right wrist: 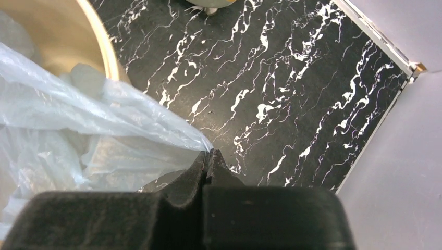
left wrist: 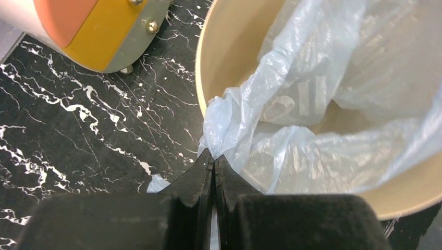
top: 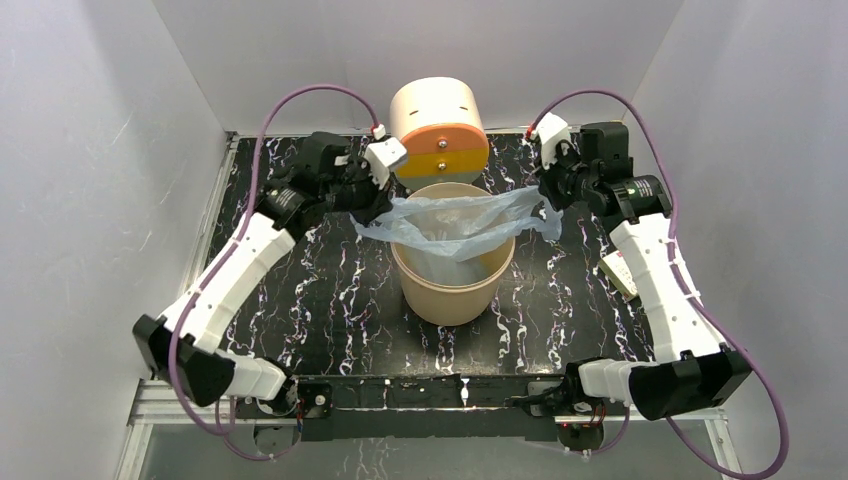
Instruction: Put the trash bags into the trash bin
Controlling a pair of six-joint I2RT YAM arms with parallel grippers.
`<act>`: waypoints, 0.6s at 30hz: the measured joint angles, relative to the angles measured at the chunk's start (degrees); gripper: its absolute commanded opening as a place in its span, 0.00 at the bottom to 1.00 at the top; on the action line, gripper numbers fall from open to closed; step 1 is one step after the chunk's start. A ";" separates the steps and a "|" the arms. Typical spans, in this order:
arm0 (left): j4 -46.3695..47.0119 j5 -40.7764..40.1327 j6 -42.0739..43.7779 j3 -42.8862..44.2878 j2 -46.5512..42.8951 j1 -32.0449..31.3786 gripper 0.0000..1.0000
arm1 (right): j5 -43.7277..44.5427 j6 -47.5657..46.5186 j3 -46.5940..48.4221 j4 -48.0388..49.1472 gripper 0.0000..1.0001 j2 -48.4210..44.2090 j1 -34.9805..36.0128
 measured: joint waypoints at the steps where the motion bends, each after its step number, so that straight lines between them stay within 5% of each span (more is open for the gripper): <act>1: 0.17 -0.48 -0.87 0.96 1.53 0.00 0.00 | 0.09 0.76 -0.31 0.57 0.00 0.02 -0.57; 10: 2.10 -3.34 -9.44 5.16 9.94 5.90 0.00 | -0.22 7.52 -3.32 7.02 0.00 1.49 -1.86; 16: 2.16 1.92 -12.35 8.92 12.94 10.16 0.10 | -0.44 11.93 -4.68 10.05 0.00 5.90 -2.23; 18: 2.23 2.73 -13.00 9.68 14.45 10.67 0.21 | -0.17 12.46 -5.33 10.27 0.00 6.08 -2.60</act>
